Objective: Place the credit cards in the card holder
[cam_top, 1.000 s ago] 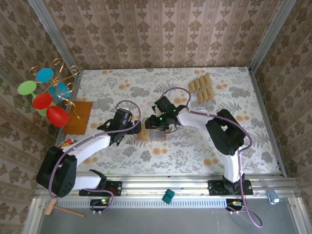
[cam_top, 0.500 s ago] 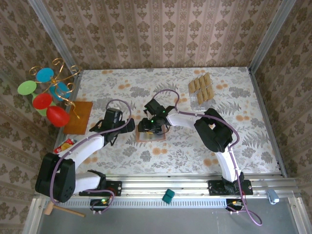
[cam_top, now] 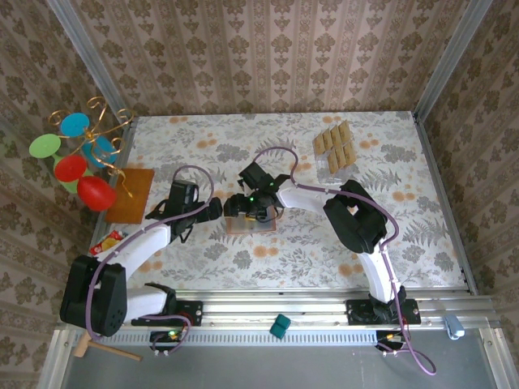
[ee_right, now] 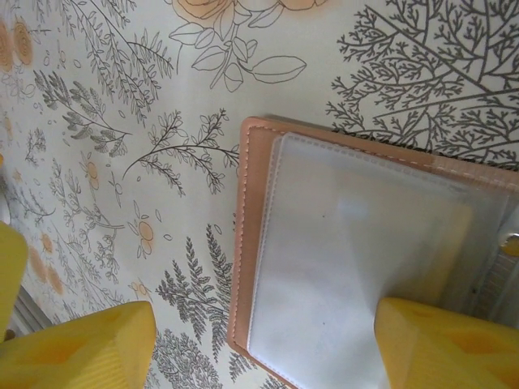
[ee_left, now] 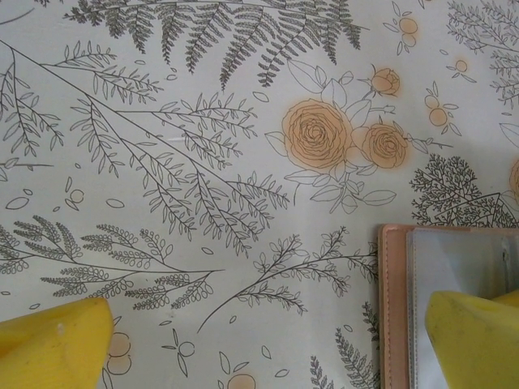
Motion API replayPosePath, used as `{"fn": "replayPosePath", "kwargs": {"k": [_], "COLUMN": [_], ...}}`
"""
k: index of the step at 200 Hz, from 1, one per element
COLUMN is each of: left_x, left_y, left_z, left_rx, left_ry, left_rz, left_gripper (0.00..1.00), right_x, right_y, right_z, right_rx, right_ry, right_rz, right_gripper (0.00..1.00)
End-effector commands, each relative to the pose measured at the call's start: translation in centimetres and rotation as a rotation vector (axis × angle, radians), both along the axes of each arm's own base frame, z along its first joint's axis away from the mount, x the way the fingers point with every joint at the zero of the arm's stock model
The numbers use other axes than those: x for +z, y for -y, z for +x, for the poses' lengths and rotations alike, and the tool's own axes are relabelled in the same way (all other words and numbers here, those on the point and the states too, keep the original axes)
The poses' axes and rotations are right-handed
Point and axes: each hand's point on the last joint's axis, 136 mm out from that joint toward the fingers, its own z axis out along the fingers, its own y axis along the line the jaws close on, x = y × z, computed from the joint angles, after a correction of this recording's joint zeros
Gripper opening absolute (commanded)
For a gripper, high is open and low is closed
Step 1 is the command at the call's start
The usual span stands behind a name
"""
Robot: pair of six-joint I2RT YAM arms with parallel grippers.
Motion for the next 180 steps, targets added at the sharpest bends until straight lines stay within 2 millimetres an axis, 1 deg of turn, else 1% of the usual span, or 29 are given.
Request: {"fn": "replayPosePath", "kwargs": {"k": [1, 10, 26, 41, 61, 78, 97, 106, 120, 136, 144, 152, 163, 180], "left_x": [0.9, 0.9, 0.8, 0.6, 0.4, 0.2, 0.2, 0.1, -0.1, -0.6, -0.9, -1.2, -1.5, -1.8], "left_y": [0.2, 0.1, 0.1, 0.1, 0.1, 0.4, 0.8, 1.0, 1.4, 2.1, 2.4, 2.8, 3.2, 3.8], "left_z": [0.1, 0.1, 0.0, -0.1, -0.3, -0.3, 0.0, 0.2, 0.5, 0.7, 0.7, 0.8, 0.8, 1.0], "left_rx": [-0.014, -0.012, -0.013, -0.013, -0.019, -0.029, -0.033, -0.032, -0.036, -0.046, -0.049, -0.055, -0.061, -0.071], "left_ry": [-0.007, -0.011, -0.021, -0.028, -0.029, -0.023, -0.008, -0.008, -0.008, -0.017, -0.023, -0.029, -0.035, -0.042], "left_rz": [-0.007, -0.007, -0.004, -0.001, -0.003, -0.01, -0.023, -0.025, -0.031, -0.032, -0.03, -0.024, -0.022, -0.018], "left_gripper": [1.0, 1.0, 1.0, 1.0, 1.0, 1.0, 1.0, 1.0, 1.0, 1.0, 1.0, 1.0, 1.0, 1.0], "right_x": [0.0, 0.0, 0.9, 2.3, 4.8, 6.5, 8.1, 8.7, 9.6, 10.7, 11.3, 11.4, 11.8, 12.4], "right_y": [-0.4, -0.5, -0.9, -0.9, -0.4, 0.6, 2.6, 4.1, 7.0, 11.4, 13.8, 16.5, 19.7, 23.8], "right_z": [-0.2, -0.1, 0.2, 0.8, 1.4, 1.9, 2.5, 3.0, 3.9, 5.6, 6.6, 7.1, 8.1, 9.8], "right_rx": [0.003, 0.001, 0.0, -0.005, -0.01, -0.016, -0.035, -0.052, -0.084, -0.14, -0.167, -0.185, -0.211, -0.26], "right_ry": [-0.021, -0.023, -0.013, 0.006, 0.044, 0.072, 0.1, 0.116, 0.146, 0.205, 0.245, 0.261, 0.276, 0.306], "right_rz": [0.007, 0.022, 0.059, 0.097, 0.141, 0.155, 0.154, 0.136, 0.079, -0.021, -0.093, -0.188, -0.281, -0.39], "right_gripper": [0.74, 0.75, 0.75, 0.75, 0.75, 0.75, 0.75, 0.74, 0.73, 0.72, 0.71, 0.7, 0.65, 0.56]}}
